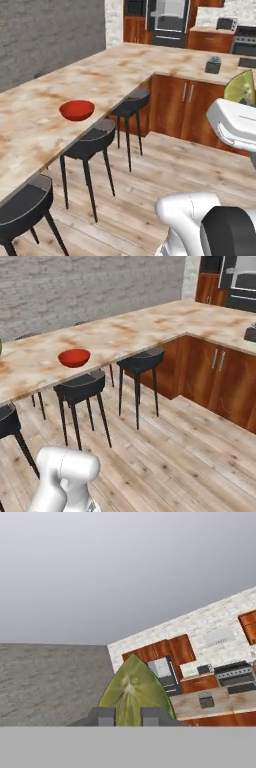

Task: There is a bowl on the dining counter. Grab a lemon wedge from the fridge and place it in the bowl. Then get the liquor bottle and glass cup from the cabinet and place them next to the bowl.

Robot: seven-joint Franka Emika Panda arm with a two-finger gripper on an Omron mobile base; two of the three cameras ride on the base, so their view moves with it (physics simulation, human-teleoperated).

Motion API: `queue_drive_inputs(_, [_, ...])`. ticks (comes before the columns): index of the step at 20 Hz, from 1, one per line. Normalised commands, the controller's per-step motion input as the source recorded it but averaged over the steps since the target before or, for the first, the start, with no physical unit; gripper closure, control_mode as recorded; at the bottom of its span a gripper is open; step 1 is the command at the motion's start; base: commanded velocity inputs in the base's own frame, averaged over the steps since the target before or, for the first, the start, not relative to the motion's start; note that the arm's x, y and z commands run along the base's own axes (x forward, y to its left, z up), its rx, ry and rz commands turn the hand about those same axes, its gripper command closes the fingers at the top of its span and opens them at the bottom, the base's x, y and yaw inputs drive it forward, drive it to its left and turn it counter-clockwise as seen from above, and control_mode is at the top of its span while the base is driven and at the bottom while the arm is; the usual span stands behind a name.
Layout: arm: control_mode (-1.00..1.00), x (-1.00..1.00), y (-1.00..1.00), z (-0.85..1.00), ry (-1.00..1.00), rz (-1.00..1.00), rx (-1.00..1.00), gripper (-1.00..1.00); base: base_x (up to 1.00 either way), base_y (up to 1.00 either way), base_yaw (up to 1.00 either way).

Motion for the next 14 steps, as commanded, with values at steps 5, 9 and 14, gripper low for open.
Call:
queue_drive_inputs(5, [1.00, 0.00, 0.00, 0.00, 0.00, 0.00, 0.00, 1.00, 0.76, -0.55, 0.42])
queue_drive_inputs(9, [1.00, 0.00, 0.00, 0.00, 0.00, 0.00, 0.00, 1.00, 0.75, -0.52, 0.43])
queue_drive_inputs(14, [1.00, 0.00, 0.00, 0.00, 0.00, 0.00, 0.00, 1.00, 0.76, -0.50, 0.43])
